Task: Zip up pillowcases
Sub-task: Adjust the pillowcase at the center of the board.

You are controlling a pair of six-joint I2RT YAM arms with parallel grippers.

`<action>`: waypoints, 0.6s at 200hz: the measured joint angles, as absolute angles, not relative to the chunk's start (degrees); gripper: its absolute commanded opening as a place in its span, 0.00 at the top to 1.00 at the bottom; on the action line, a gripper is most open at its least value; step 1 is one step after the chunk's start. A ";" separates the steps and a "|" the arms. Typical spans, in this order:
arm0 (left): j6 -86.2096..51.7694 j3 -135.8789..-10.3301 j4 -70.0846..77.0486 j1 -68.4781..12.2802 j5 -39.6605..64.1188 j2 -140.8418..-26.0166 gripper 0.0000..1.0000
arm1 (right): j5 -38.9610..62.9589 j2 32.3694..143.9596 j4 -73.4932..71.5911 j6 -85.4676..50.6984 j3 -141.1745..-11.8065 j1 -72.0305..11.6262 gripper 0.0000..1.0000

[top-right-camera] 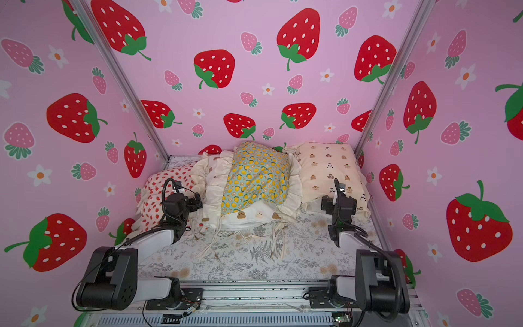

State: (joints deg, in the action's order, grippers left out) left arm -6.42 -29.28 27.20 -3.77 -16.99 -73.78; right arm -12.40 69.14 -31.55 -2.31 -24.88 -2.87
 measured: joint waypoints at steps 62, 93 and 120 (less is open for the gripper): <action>-20.14 -31.11 13.17 -2.44 -14.39 -56.80 0.01 | -17.06 50.30 -0.05 -20.71 -34.79 -2.52 0.00; -25.78 -33.47 7.03 -1.45 -9.34 -52.95 0.01 | -11.51 48.10 14.55 -28.36 -38.13 -2.39 0.00; -28.97 -35.88 1.83 -4.89 -4.16 -50.83 0.01 | -5.34 49.95 24.08 -33.21 -42.83 -2.26 0.00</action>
